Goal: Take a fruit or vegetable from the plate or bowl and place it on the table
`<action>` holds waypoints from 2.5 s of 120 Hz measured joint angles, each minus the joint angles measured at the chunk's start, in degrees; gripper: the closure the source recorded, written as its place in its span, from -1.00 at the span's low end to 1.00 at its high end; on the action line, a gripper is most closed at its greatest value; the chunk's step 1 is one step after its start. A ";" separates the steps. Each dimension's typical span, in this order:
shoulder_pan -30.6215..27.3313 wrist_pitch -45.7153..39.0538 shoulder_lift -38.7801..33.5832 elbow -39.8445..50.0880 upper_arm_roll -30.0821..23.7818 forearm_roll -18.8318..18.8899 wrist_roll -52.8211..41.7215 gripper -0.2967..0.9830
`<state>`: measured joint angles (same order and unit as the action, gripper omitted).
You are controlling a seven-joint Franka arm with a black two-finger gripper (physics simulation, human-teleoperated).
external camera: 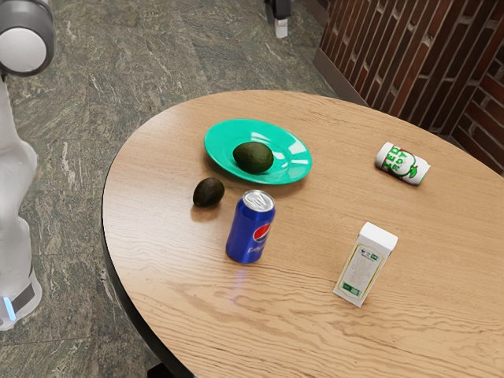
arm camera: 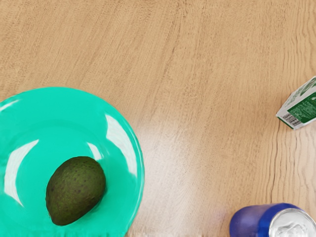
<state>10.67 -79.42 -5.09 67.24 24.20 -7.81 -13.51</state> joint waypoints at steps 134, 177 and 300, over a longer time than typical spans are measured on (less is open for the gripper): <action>-11.99 -15.55 -14.67 39.52 -25.40 11.46 -3.73 -0.51; -13.72 -24.62 -14.92 49.07 -23.32 11.84 -3.11 -0.51; 32.80 -32.24 -12.12 44.38 26.52 19.85 -2.63 -0.51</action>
<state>43.47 -111.65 -17.21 111.62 50.72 12.03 -16.14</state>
